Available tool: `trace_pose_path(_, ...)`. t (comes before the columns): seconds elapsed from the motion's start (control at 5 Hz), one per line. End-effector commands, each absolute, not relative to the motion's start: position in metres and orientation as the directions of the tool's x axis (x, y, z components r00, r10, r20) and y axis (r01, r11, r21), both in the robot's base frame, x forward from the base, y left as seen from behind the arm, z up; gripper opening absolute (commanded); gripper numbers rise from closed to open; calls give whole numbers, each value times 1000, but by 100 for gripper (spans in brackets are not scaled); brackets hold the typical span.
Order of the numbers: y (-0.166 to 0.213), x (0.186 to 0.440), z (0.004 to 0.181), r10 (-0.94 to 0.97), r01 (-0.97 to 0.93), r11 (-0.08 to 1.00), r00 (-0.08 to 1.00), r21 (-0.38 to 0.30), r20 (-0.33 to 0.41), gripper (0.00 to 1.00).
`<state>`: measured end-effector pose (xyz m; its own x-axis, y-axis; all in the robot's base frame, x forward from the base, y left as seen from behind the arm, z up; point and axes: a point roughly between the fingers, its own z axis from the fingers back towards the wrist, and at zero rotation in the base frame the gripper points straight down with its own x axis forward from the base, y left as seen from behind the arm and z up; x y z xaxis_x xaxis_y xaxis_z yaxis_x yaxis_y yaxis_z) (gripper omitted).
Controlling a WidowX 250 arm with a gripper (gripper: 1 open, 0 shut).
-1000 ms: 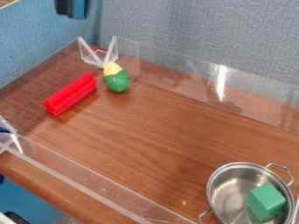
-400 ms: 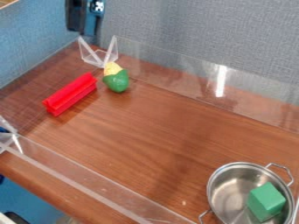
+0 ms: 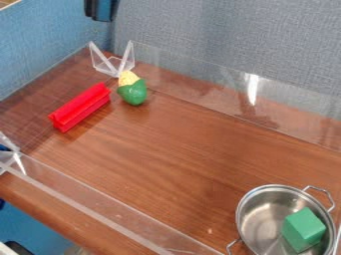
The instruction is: Push the yellow object to the left side of the table
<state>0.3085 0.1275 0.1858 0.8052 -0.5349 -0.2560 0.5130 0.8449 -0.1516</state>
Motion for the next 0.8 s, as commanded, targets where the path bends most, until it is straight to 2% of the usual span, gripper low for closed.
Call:
trace_pose_path(0.0, 156, 325, 191, -525, 518, 850, 817, -98, -240, 0)
trace_pose_path(0.2, 177, 341, 167, -525, 518, 849, 804, -104, -277, 0)
trace_pose_path(0.4, 146, 324, 163, -563, 557, 823, 775, -110, -287, 0)
trace_pose_path(0.6, 131, 306, 182, -549, 548, 832, 792, -84, -267, 0)
